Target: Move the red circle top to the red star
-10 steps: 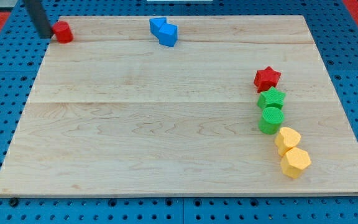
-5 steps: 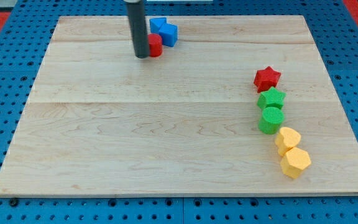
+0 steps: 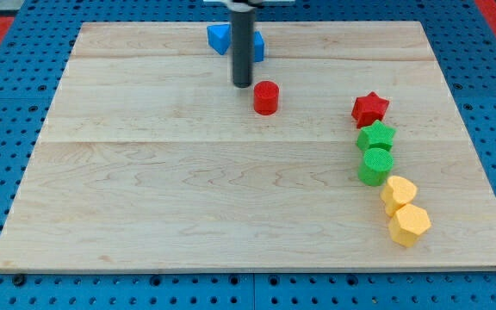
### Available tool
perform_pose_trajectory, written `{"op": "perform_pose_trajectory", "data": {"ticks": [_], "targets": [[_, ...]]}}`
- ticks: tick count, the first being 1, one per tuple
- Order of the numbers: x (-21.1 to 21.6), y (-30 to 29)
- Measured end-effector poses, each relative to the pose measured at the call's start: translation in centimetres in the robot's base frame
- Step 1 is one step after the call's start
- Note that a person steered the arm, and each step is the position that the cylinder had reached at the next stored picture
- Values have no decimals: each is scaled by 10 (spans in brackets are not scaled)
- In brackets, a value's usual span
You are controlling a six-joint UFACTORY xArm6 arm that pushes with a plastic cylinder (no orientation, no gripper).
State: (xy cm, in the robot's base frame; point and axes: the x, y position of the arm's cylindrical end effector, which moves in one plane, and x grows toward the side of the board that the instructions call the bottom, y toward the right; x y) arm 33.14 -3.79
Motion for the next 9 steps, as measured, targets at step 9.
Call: {"op": "perform_pose_trajectory", "data": {"ticks": [9], "targets": [[-7,66]]}}
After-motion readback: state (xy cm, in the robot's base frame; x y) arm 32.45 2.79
